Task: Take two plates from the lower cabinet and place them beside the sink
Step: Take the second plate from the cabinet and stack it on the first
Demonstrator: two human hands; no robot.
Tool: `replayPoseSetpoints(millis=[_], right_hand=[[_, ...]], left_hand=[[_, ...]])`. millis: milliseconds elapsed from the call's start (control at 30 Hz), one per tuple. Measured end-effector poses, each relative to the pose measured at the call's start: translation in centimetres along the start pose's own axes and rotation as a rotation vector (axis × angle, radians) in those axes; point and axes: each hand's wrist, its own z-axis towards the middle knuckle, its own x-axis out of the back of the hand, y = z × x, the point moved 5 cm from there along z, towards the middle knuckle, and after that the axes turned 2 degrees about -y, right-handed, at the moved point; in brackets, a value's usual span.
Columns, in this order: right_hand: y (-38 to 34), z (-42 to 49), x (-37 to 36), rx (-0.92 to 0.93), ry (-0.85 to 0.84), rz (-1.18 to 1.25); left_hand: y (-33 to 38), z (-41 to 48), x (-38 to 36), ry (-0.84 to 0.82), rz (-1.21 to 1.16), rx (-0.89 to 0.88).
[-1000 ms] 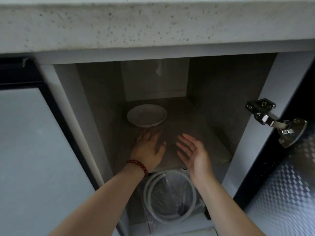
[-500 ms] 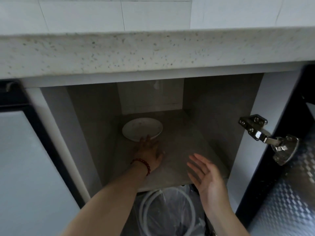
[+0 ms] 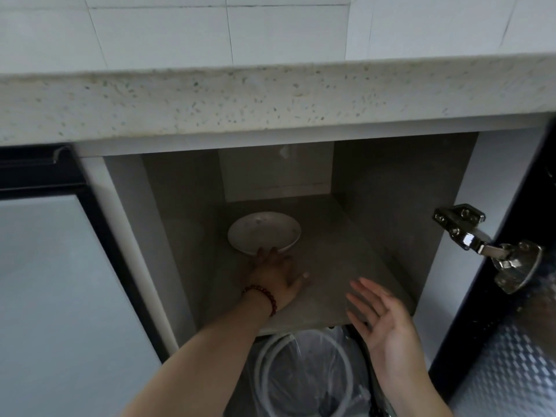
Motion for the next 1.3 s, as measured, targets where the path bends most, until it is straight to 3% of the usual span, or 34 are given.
replayPoseSetpoints(millis=[600, 1300], right_hand=[[-0.4, 0.8, -1.0, -0.01, -0.039, 0.008], [0.2, 1.7, -0.4, -0.003, -0.061, 0.006]], left_hand=[[3.5, -4.5, -1.1, -0.067, -0.005, -0.092], [5.1, -8.5, -1.5, 0.035, -0.017, -0.151]])
